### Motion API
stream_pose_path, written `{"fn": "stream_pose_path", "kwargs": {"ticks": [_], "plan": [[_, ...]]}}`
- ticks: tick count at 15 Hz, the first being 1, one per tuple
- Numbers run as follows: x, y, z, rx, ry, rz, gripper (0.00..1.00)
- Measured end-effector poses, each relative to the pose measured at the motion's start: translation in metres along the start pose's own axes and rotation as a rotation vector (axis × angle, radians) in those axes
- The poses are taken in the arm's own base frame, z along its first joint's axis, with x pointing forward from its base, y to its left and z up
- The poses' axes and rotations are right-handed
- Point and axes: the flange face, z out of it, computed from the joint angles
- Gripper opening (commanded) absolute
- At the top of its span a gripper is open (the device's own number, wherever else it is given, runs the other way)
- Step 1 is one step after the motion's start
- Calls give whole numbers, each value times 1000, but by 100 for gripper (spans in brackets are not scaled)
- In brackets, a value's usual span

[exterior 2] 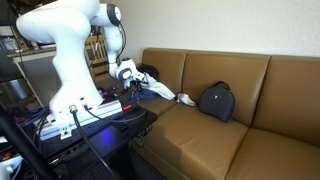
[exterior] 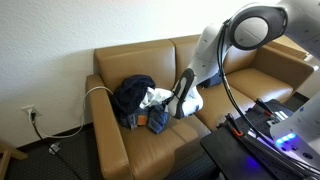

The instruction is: Put the white adapter on the floor

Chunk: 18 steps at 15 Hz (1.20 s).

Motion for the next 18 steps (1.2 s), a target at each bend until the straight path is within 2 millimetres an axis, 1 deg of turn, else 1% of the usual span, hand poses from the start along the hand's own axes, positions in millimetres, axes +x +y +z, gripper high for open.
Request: {"fn": "stream_pose_path", "kwargs": {"ticks": [1, 4, 6, 9, 11, 12, 13, 15, 16, 18], "plan": [[-1, -1, 0, 0, -3, 3, 0], [0, -4, -5, -17, -38, 18, 0], [3, -5, -14, -56, -95, 34, 0], [11, -3, -35, -145, -198, 32, 0], [9, -2, -52, -211, -291, 17, 0], [5, -3, -60, -239, -336, 2, 0], [0, -4, -68, -266, -378, -22, 0], [-22, -12, -85, -305, -459, -93, 0], [-37, -18, -93, -313, -495, -133, 0], [-76, -36, -113, -317, -572, -222, 0]]}}
